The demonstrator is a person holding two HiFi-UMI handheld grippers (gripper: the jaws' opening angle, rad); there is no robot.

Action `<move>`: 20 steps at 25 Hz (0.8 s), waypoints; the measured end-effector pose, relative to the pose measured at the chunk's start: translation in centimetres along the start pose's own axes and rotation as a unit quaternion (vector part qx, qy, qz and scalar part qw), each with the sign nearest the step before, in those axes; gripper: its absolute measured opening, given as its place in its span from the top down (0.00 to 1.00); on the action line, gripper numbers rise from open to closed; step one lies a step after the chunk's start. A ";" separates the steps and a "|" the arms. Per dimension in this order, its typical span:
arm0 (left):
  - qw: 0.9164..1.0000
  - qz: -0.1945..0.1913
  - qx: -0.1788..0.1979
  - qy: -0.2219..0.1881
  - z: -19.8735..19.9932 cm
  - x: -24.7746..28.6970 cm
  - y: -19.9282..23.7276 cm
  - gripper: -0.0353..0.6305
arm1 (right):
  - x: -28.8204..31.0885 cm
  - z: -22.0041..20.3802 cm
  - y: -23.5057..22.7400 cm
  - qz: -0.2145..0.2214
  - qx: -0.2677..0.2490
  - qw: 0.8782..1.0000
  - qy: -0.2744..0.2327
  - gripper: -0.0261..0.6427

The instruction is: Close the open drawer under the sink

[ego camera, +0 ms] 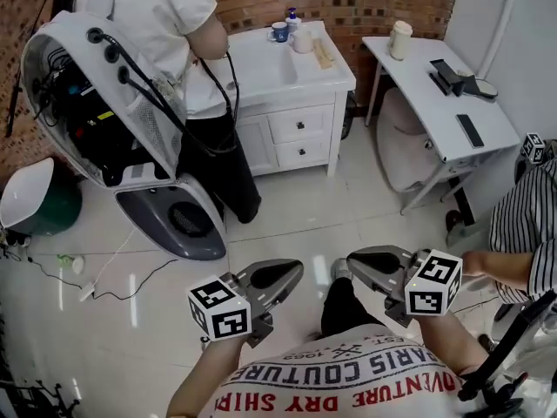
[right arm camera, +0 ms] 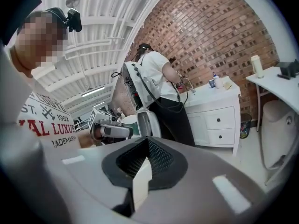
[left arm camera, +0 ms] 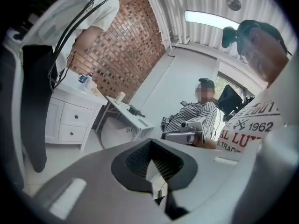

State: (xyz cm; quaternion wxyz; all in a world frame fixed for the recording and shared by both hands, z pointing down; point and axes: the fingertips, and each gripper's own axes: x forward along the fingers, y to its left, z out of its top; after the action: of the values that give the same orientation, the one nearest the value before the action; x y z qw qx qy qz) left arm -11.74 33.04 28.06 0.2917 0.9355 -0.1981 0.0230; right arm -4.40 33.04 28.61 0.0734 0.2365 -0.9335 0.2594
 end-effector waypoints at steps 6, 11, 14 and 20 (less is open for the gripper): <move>0.999 -0.013 0.029 -0.011 -0.3 -2.7 -6.5 0.97 | -2.7 -0.4 6.2 0.006 -0.002 1.000 -0.015 0.95; 0.999 -0.011 0.030 -0.008 -1.2 -2.6 -8.1 0.97 | -4.0 -1.2 7.3 0.003 -0.011 1.000 -0.009 0.95; 0.999 -0.015 0.029 0.001 -1.2 -1.8 -8.5 0.97 | -4.7 -1.2 7.1 -0.003 -0.008 1.000 -0.011 0.95; 0.999 -0.016 0.030 0.008 -1.7 -1.0 -9.2 0.97 | -5.5 -1.7 6.7 -0.003 -0.005 1.000 -0.011 0.95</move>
State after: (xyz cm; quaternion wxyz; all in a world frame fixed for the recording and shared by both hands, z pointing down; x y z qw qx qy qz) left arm -8.99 41.25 24.33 0.2650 0.9468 -0.1800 0.0314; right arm -2.76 41.20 25.57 0.0653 0.2418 -0.9348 0.2520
